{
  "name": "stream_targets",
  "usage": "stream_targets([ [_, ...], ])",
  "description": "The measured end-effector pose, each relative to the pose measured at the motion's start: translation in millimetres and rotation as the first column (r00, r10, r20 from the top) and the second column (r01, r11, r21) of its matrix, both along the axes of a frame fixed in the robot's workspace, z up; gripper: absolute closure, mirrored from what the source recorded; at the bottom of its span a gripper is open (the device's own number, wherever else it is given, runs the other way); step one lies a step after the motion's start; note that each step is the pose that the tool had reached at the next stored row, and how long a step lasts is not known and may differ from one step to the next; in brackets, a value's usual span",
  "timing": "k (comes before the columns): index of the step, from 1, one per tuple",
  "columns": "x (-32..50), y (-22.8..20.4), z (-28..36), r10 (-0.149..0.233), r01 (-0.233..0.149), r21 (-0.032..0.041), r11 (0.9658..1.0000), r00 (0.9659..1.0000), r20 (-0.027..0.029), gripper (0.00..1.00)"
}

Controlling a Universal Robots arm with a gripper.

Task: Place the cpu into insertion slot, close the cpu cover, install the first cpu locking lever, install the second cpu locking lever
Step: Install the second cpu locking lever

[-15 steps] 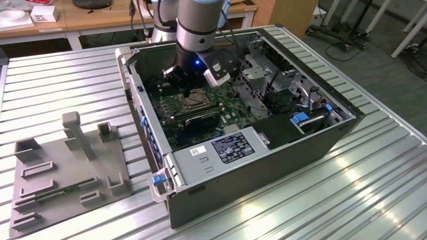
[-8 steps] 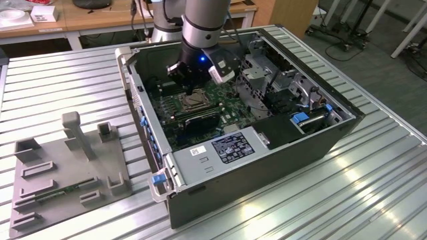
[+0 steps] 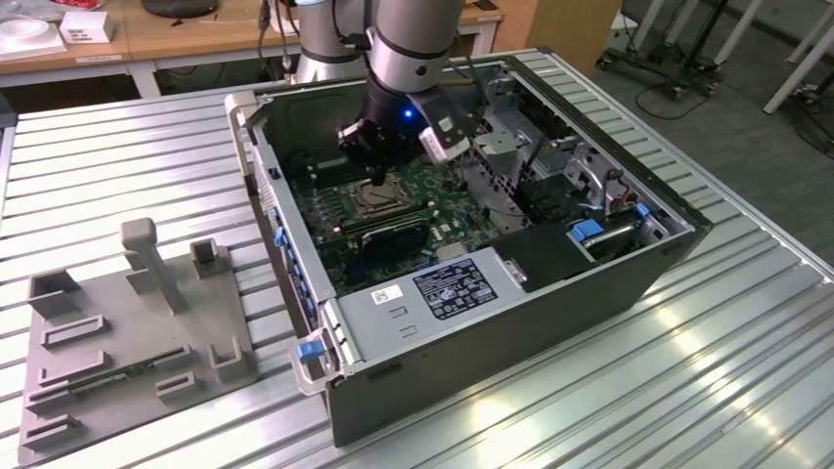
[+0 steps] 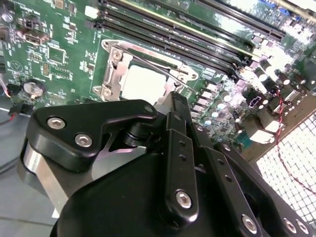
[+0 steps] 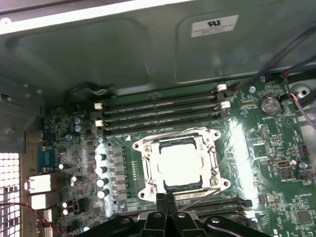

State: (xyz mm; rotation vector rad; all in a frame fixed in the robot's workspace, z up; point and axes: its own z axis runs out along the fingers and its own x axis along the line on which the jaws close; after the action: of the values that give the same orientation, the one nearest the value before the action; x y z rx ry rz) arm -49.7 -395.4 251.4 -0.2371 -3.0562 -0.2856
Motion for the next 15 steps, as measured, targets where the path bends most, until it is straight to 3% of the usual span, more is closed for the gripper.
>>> stream_targets([
  [9, 2.9, -13.2, -1.6, -0.003, 0.003, -0.001, 1.0, 1.0, -0.0009, 0.89],
  [15, 2.9, -14.4, -11.6, -0.007, 0.007, -0.0021, 1.0, 1.0, -0.0002, 0.89],
])
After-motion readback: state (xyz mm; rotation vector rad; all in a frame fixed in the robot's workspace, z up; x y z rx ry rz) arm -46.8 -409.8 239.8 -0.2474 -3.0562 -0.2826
